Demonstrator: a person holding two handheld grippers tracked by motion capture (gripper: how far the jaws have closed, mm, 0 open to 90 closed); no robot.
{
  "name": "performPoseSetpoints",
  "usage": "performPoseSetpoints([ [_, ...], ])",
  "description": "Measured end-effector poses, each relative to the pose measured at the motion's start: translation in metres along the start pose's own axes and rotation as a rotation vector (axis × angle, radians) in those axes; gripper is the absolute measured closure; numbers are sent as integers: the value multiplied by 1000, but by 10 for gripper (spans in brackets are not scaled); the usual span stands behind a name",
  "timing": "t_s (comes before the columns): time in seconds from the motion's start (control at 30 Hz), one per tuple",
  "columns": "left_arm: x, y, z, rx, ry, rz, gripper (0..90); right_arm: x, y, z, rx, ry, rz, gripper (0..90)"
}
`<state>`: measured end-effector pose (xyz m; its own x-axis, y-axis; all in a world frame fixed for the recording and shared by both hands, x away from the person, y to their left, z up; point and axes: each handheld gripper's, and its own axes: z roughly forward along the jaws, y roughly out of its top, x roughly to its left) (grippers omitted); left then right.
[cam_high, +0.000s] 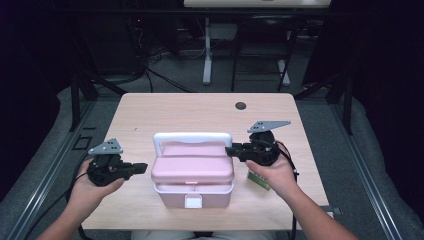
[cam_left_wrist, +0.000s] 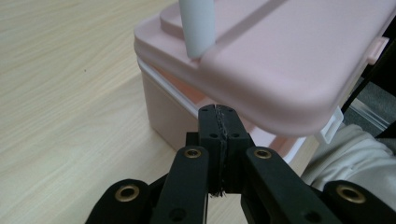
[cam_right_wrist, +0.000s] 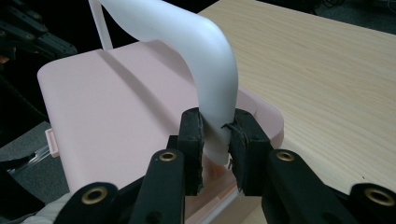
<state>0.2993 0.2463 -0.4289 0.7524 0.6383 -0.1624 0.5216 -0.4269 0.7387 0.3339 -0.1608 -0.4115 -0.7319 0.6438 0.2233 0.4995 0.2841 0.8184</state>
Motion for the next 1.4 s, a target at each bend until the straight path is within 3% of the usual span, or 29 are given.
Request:
performPoseSetpoints([
  [0.87,-21,8,36,86,-91,60,900,-3,8,-1,-1,0,9,746],
  [1.4,-26,10,30,83,-88,79,900,-6,6,0,-7,-10,19,734],
])
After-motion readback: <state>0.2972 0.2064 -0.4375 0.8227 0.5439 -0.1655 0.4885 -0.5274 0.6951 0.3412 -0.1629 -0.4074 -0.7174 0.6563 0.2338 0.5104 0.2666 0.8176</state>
